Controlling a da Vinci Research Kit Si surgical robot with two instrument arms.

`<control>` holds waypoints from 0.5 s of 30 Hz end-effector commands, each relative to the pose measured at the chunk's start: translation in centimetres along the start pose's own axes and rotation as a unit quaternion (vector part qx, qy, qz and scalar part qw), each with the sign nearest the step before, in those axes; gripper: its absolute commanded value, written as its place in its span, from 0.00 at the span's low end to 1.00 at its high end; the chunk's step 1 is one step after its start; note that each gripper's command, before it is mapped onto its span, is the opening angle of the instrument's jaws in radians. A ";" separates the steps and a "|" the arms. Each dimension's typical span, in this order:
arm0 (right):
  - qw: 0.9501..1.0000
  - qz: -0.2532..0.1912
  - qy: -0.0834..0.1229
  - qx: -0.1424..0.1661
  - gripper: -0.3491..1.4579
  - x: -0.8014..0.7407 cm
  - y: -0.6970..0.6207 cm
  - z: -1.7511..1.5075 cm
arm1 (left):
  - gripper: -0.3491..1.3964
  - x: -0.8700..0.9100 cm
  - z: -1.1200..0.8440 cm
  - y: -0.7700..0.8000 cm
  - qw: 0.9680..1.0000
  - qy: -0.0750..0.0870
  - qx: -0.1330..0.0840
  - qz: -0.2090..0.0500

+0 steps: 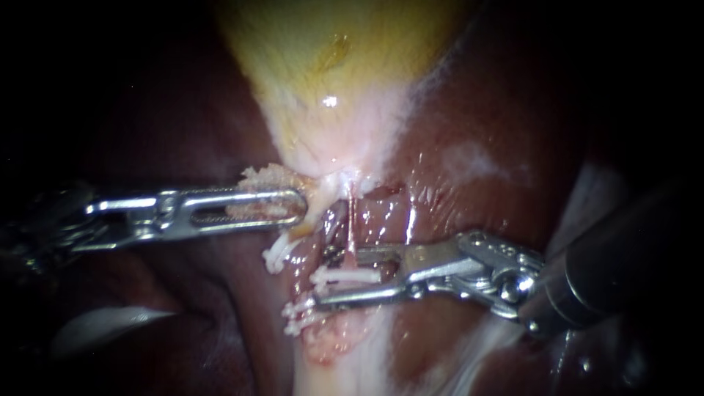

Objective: Going back second clip right tube

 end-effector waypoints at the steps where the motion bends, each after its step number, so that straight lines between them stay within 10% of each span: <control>1: 1.000 -0.009 0.000 -0.003 0.47 -0.01 0.02 -0.01 | 0.00 0.00 0.00 0.00 1.000 0.000 0.000 0.000; 15: 0.991 -0.130 -0.036 -0.024 0.47 -0.07 0.23 -0.51 | 0.00 0.00 0.00 0.00 1.000 0.000 0.000 0.000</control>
